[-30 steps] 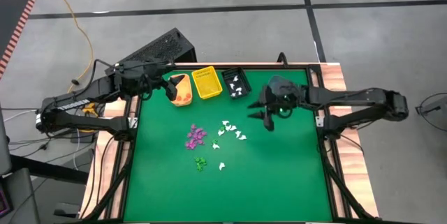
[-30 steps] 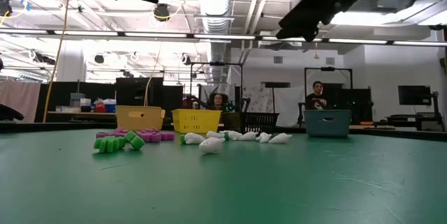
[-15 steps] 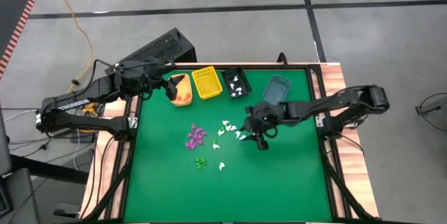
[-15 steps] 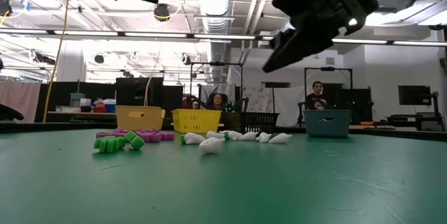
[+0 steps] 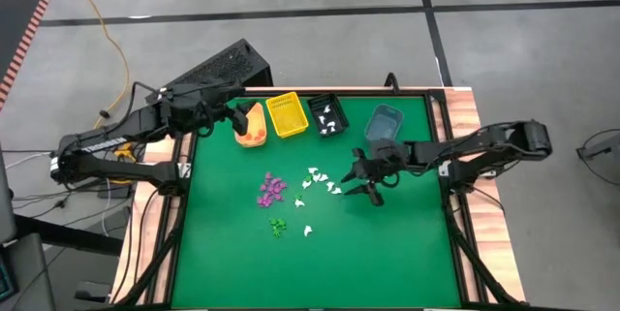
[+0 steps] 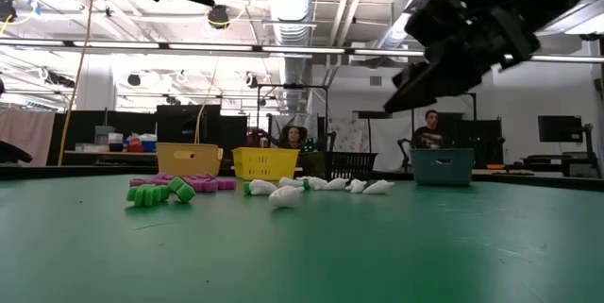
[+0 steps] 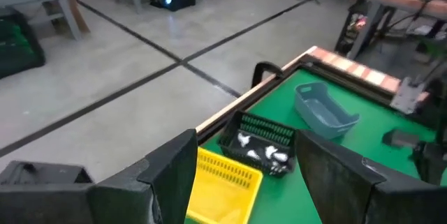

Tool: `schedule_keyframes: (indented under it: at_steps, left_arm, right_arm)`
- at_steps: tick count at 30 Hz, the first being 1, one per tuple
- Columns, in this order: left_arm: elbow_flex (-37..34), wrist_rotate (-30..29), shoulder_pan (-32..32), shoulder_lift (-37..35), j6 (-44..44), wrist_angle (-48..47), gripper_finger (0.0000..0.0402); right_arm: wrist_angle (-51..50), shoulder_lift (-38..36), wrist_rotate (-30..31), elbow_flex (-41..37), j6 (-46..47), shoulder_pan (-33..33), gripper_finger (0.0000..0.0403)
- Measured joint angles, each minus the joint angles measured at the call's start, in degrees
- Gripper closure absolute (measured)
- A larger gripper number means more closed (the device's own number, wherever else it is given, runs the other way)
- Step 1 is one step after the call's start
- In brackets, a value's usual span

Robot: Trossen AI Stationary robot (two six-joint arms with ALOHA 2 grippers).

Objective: Sort Halloween decoration
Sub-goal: Put the white ghost toy into the black bin

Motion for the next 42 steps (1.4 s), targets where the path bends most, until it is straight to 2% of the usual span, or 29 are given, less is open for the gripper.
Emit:
schedule_keyframes:
  at_steps: [4, 9, 17, 22, 32, 42]
  left_arm:
    - [0.0, -0.3, 0.0, 2.1, -0.4, 0.3, 0.017]
    - [0.0, 0.6, 0.0, 4.9, -1.3, 0.2, 0.017]
    - [0.0, 1.2, 0.0, 4.8, -1.5, 0.1, 0.017]
    - [0.0, 1.3, 0.0, 3.8, -1.3, 0.3, 0.017]
    - [0.0, 2.7, -1.7, 3.7, 0.5, -0.1, 0.017]
    - [0.0, 2.6, -1.7, 3.7, 1.1, -0.3, 0.017]
  right_arm:
    - [8.4, -1.5, 3.1, -6.1, -3.3, -1.2, 0.0226]
    - [13.6, 3.0, 5.6, -8.4, -8.4, -1.8, 0.0226]
    - [26.5, 14.2, 0.0, -8.3, -8.3, -3.5, 0.0226]
    - [33.7, 20.1, -0.6, -8.3, -8.2, -2.4, 0.0226]
    - [37.4, 25.6, -0.5, -8.2, -9.7, -1.2, 0.0226]
    - [35.9, 25.9, -0.3, -7.3, -10.8, -1.3, 0.0226]
